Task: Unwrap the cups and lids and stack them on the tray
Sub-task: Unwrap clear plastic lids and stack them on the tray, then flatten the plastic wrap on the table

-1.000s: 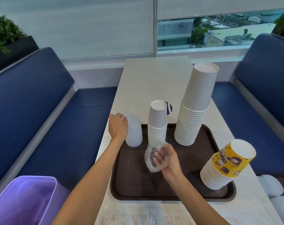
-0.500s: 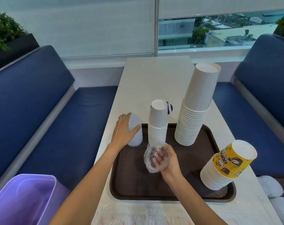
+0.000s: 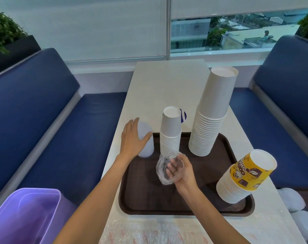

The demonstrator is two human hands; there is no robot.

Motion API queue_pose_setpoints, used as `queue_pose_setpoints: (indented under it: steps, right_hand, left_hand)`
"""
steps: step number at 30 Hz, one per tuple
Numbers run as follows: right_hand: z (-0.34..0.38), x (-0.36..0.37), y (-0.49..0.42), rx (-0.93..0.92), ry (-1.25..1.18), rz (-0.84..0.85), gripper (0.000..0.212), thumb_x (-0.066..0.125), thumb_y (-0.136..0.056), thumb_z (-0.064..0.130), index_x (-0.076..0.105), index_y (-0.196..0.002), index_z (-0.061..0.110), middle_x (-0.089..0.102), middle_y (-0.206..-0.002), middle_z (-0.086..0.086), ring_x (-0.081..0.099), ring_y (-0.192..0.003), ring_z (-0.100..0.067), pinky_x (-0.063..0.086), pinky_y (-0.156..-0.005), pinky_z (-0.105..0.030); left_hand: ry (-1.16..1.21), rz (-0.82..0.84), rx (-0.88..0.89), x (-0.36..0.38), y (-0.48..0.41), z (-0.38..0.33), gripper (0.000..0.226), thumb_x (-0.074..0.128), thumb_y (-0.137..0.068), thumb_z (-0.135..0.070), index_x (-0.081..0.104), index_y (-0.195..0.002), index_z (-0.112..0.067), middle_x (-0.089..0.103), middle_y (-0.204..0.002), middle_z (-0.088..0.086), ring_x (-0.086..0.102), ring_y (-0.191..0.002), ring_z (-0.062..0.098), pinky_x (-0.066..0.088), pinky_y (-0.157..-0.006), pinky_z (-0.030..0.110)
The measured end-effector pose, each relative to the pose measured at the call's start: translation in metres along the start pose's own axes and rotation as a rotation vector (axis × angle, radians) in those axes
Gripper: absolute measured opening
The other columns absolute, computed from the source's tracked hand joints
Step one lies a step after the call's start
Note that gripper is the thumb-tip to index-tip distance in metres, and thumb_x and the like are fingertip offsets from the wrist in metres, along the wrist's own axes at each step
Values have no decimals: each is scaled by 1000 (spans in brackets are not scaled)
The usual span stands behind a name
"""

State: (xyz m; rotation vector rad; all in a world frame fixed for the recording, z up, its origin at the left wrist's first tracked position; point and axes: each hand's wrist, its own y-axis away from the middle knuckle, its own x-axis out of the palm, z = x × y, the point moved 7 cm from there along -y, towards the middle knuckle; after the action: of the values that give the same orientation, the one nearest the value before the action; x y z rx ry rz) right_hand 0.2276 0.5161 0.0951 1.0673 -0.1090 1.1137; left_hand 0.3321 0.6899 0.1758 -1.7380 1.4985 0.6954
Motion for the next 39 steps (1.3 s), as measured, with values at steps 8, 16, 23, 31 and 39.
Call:
queue_pose_setpoints:
  steps: [8,16,23,31,39]
  right_hand:
    - [-1,7,10,-38,-7,39,52,62,-84,29,53,-130,4,65,-100,-11,64,-89,-24,50,-77,-34]
    - [-6,13,24,-59,82,152,58,40,-91,56,64,-111,7,72,-98,-16,67,-92,-28,52,-77,-37]
    - [-14,5,36,-79,289,75,26,58,-92,26,70,-103,6,72,-99,-14,68,-92,-25,53,-81,-34]
    - [-18,1,50,-136,203,29,33,66,-84,0,62,-117,2,69,-108,-16,66,-98,-28,55,-83,-37]
    - [-28,6,70,-173,324,82,27,66,-85,1,65,-111,4,72,-101,-12,69,-91,-21,58,-79,-31]
  left_hand:
    - [570,-281,-6,-17,76,-31,22,56,-94,-25,55,-116,-24,56,-112,-8,55,-102,4,45,-80,14]
    - [651,-95,-270,24,126,-11,14,62,-90,-14,65,-103,-15,65,-88,-10,62,-82,5,52,-74,12]
    - [557,-158,-344,19,134,-2,8,62,-90,-10,64,-96,-7,63,-83,-4,60,-77,6,46,-63,7]
    - [941,-118,-527,17,163,-11,26,47,-97,-35,54,-117,-20,63,-107,1,62,-97,17,51,-79,27]
    - [732,-323,-526,6,182,-14,14,60,-92,-27,58,-95,-14,60,-82,-7,59,-83,16,44,-66,15]
